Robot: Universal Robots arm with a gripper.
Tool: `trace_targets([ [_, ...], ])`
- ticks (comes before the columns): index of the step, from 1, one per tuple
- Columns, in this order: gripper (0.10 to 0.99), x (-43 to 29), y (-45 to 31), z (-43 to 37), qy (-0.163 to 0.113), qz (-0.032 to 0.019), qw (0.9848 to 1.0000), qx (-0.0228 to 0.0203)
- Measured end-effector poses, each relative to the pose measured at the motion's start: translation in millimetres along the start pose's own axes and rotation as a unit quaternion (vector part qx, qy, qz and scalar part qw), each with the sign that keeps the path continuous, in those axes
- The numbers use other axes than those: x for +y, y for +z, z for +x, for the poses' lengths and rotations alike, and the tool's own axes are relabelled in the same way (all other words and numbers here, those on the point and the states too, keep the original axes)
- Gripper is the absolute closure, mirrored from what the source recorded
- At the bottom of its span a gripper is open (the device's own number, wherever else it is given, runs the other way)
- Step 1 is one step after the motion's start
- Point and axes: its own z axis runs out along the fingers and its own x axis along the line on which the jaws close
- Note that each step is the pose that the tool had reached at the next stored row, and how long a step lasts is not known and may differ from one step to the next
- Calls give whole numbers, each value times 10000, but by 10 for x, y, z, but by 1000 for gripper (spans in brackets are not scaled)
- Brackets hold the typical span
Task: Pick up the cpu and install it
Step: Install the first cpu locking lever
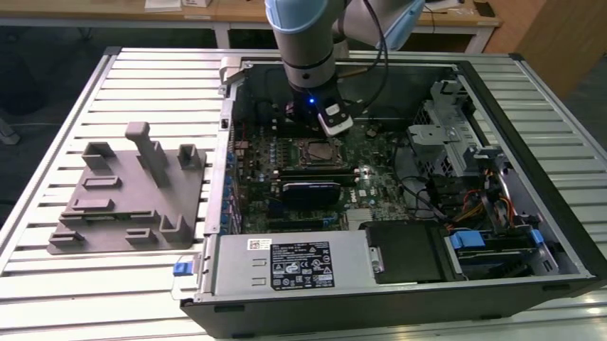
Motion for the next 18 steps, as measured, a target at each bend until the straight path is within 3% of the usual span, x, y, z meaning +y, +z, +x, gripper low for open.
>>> trace_targets([
  [4,980,0,0,0,10,-42,10000,7],
  [13,980,-5,3,-13,13,-56,10000,10],
  [18,980,-7,5,-20,42,-179,9998,29],
])
